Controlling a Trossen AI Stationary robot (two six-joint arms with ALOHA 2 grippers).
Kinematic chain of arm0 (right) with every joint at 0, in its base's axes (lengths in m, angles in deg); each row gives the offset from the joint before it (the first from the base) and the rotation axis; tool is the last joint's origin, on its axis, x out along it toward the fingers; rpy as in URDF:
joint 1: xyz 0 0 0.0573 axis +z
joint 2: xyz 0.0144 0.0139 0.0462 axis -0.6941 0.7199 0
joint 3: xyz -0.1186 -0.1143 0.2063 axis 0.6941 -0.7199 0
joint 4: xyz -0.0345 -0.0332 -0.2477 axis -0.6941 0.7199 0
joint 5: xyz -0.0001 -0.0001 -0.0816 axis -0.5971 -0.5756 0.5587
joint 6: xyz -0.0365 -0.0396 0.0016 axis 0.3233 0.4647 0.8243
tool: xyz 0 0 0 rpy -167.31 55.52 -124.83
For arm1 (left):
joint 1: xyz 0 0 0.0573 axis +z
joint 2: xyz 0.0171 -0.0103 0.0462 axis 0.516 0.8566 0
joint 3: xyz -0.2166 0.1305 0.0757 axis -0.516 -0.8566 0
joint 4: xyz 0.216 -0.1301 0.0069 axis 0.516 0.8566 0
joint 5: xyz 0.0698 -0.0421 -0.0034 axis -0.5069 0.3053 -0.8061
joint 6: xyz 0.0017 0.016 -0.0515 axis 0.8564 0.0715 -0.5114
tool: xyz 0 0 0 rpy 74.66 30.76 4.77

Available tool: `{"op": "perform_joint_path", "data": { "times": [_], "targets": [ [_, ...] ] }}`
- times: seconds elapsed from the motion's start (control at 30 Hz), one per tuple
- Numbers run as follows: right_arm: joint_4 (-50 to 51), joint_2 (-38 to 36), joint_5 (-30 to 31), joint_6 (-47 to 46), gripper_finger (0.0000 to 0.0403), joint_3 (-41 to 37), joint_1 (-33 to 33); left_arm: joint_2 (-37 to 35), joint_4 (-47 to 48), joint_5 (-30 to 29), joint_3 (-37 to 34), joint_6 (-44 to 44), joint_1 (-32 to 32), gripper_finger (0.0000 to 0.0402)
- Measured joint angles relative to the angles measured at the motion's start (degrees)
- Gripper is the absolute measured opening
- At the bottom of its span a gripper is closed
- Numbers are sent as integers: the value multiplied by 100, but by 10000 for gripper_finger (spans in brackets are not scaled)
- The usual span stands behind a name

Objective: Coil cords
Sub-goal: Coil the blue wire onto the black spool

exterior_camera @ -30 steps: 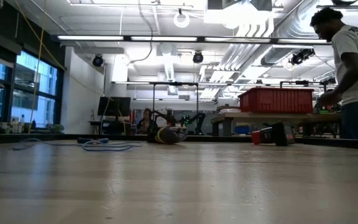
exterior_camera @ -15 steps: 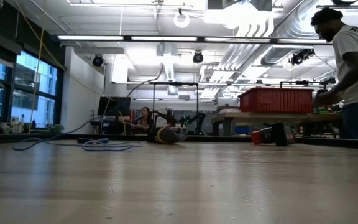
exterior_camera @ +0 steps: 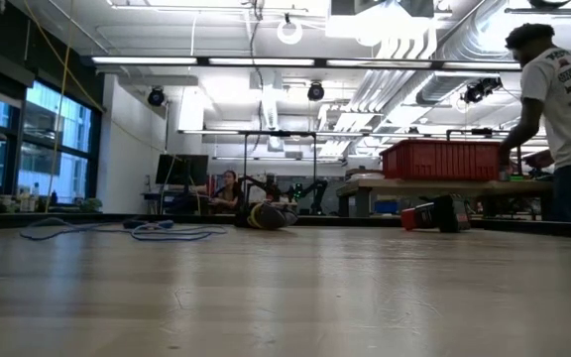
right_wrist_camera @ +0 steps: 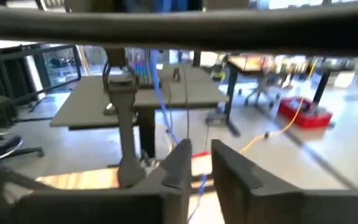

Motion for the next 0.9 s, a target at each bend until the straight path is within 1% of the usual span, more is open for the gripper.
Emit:
{"op": "perform_joint_path", "data": {
  "times": [0.1,0.2,0.3,0.37,0.57,0.73,0.8,0.9],
  "targets": [
    [244,32,-43,-372,89,0,0,-5,-124,18,9,95,0,1],
    [319,97,-51,-515,129,-4,13,25,-193,38,-2,232,0,1],
    [218,193,-70,-608,157,-13,54,12,-349,93,-2,381,0,1],
    [181,281,-126,-431,169,-13,86,1,-369,167,3,402,0,1],
    [221,581,-106,73,173,-23,87,21,-329,410,1,356,0,1],
    [156,592,299,402,172,-22,83,6,-345,422,1,355,0,1],
    [166,568,265,376,172,-15,83,11,-332,420,1,358,0,1],
    [252,452,-52,86,172,-15,113,12,-340,321,1,360,3,1]
  ]
}}
